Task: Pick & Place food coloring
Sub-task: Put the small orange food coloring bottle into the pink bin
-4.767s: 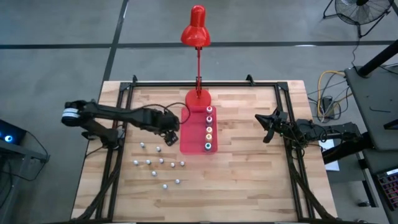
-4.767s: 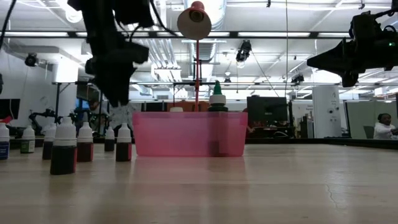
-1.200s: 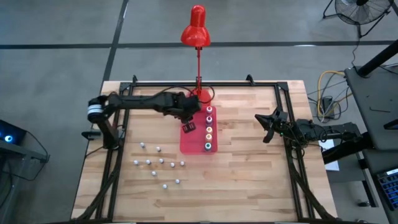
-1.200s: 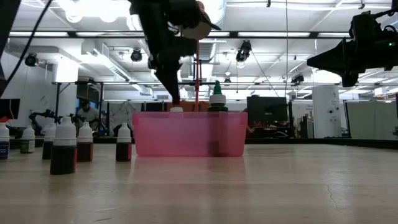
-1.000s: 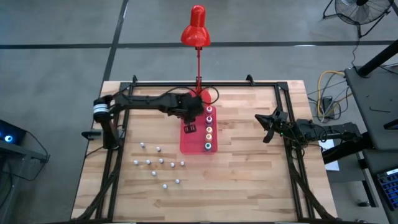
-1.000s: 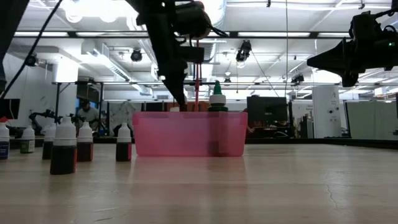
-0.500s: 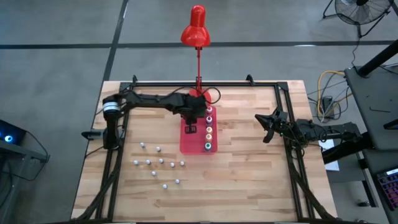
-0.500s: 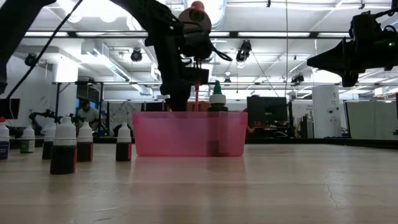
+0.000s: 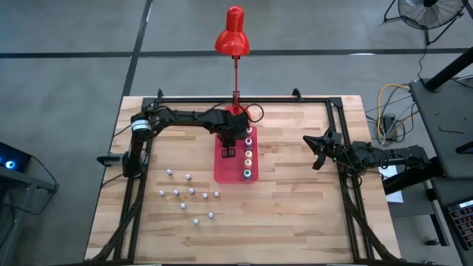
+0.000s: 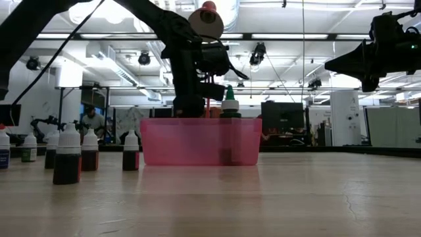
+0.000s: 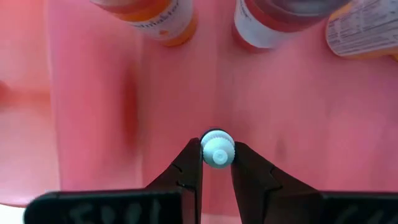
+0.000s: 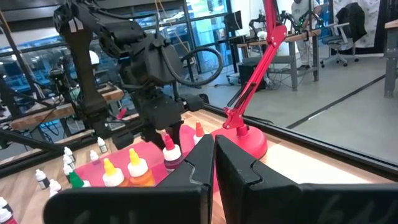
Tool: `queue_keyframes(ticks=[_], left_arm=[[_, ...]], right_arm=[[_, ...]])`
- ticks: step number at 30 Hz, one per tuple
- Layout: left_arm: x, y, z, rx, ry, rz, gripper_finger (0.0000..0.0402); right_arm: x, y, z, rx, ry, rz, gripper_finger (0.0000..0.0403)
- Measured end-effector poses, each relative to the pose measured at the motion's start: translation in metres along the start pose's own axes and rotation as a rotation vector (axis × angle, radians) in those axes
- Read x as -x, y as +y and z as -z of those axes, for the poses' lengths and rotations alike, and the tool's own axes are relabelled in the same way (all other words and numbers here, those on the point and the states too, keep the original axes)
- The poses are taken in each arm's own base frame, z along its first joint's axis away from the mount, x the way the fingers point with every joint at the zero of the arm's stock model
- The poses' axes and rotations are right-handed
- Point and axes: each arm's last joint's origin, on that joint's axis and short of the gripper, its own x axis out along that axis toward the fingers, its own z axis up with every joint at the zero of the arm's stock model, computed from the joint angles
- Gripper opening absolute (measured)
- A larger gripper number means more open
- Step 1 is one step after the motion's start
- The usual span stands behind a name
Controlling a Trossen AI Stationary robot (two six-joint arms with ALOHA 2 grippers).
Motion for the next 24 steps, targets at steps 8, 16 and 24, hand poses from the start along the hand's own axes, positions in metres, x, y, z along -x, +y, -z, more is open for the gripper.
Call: queue_keyframes(ticks=[8,16,24], left_arm=[[-0.0040,0.0000,0.0040,0.002,0.027,0.014,0.0039],[-0.0042,0.0008,0.0043,0.005,0.027,0.013,0.0056],[-0.0088,0.0004,0.0049,0.019,0.006,0.008,0.0058]], right_arm=[[0.0000,0.0000,0.0000,0.000,0.000,0.000,0.0009],[0.0000,0.0000,0.0000,0.000,0.000,-0.001,0.0009],[0.0000,0.0000,0.0000,0.000,0.000,0.000,0.0009]])
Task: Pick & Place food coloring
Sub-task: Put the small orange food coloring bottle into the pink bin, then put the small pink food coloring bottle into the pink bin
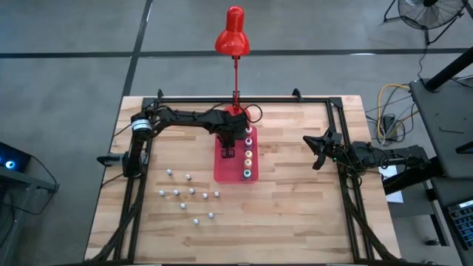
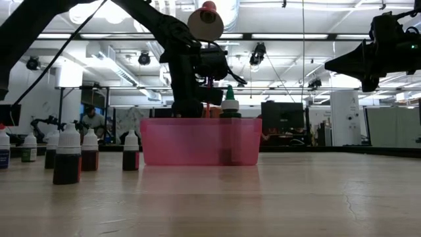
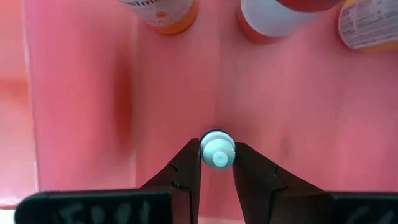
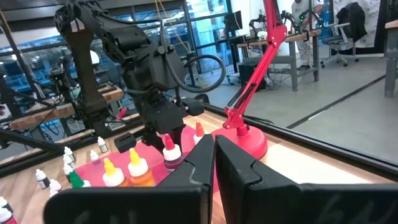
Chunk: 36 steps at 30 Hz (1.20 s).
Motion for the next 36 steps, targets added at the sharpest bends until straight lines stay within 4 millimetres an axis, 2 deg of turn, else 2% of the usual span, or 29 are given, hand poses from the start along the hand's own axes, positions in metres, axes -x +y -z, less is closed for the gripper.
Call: queue_keyframes(ticks=[23,32,36], left_arm=[[-0.0024,-0.0013,0.0025,0.000,0.005,0.020,0.0063],[-0.0017,-0.0018,0.0036,0.003,0.012,0.032,0.0150],[0.0039,-0.0016,0.0037,0.003,0.001,0.029,0.0172]], right_arm=[[0.0000,0.0000,0.0000,0.000,0.000,0.000,0.0009],[0.0000,0.0000,0.0000,0.000,0.000,0.000,0.0009],[0.0000,0.0000,0.0000,0.000,0.000,0.000,0.0009]])
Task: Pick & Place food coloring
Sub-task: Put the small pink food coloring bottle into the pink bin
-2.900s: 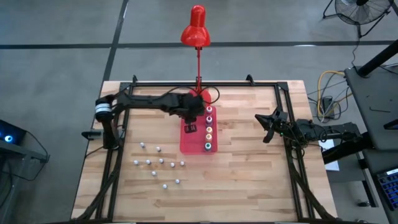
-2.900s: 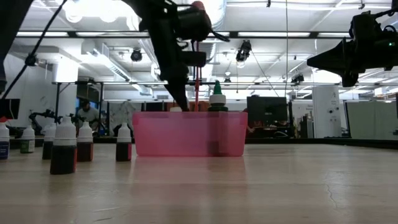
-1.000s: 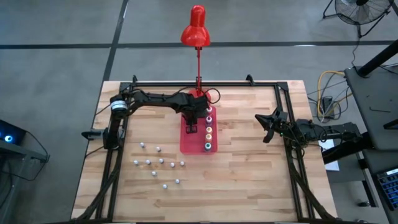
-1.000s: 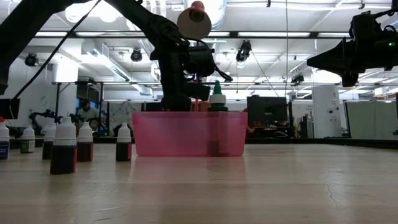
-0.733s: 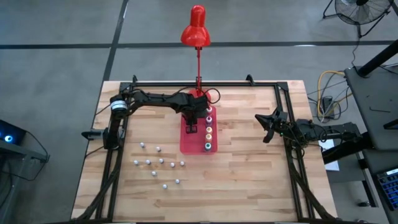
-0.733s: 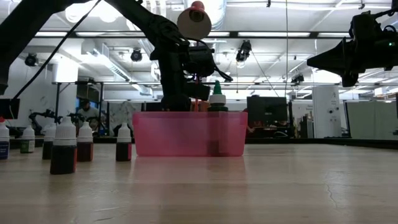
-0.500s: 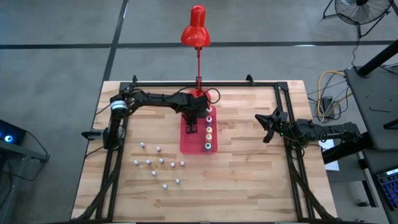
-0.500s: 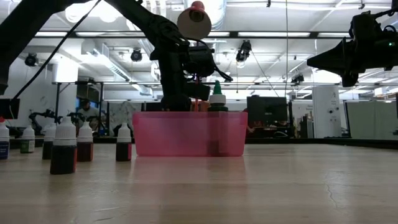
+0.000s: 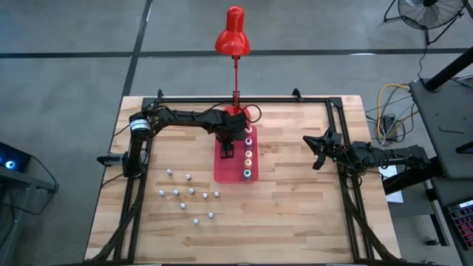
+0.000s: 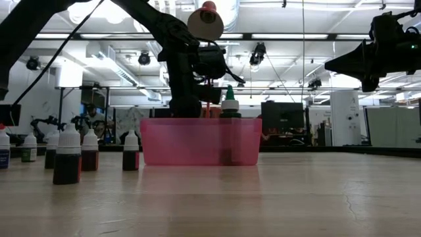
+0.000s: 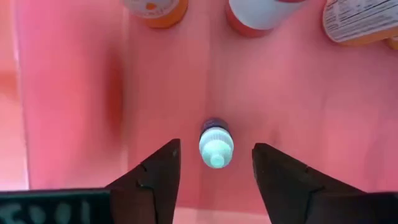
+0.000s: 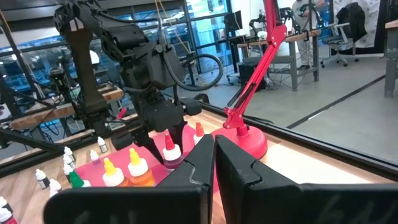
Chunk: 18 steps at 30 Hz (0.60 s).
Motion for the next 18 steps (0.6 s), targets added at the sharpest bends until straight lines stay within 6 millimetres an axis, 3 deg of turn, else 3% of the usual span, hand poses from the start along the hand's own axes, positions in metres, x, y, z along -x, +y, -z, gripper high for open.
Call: queue_keyframes(ticks=[8,13,18], left_arm=[[0.021,0.000,0.002,0.004,-0.030,-0.009,0.0174],[0.059,-0.003,0.005,0.038,-0.103,-0.025,0.0174],[0.112,-0.020,0.016,0.106,-0.192,-0.027,0.0175]], right_arm=[[0.000,0.000,0.000,0.000,0.000,0.001,0.0009],[0.000,0.000,0.000,0.000,0.000,-0.001,0.0009],[0.000,0.000,0.000,0.000,0.000,-0.001,0.0009]])
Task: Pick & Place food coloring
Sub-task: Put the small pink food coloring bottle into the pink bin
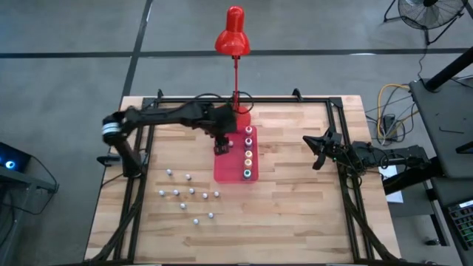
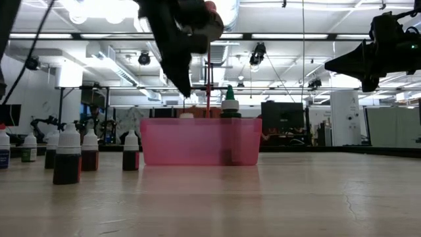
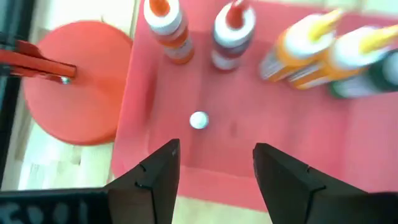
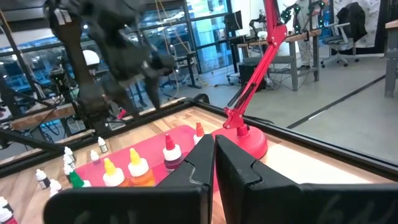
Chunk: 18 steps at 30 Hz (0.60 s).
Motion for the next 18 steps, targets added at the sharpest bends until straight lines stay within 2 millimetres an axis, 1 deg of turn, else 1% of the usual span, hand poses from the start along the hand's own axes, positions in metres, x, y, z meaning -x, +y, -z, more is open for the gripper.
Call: queue_keyframes(ticks=[2,4,6,8,10,13,16,18], left_arm=[[0.021,-0.010,0.003,0.034,-0.030,0.000,0.0175],[0.041,-0.017,0.010,0.105,-0.042,-0.010,0.0175],[0.056,-0.022,0.019,0.220,-0.019,-0.028,0.0175],[0.067,-0.028,0.028,0.331,0.002,-0.044,0.0174],[0.076,-0.036,0.037,0.415,0.017,-0.043,0.0174],[0.086,-0.051,0.050,0.486,0.006,-0.007,0.0174],[0.089,-0.064,0.063,0.537,0.022,0.016,0.0174],[0.086,-0.072,0.072,0.576,0.039,0.022,0.0174]], right_arm=[[0.000,0.000,0.000,0.000,0.000,-0.001,0.0009],[0.000,0.000,0.000,0.000,0.000,-0.001,0.0009],[0.000,0.000,0.000,0.000,0.000,0.000,0.0009],[0.000,0.000,0.000,0.000,0.000,0.000,0.0009],[0.000,0.000,0.000,0.000,0.000,0.000,0.0009],[0.000,0.000,0.000,0.000,0.000,0.000,0.0009],[0.000,0.000,0.000,0.000,0.000,0.000,0.0009],[0.000,0.000,0.000,0.000,0.000,0.000,0.0009]])
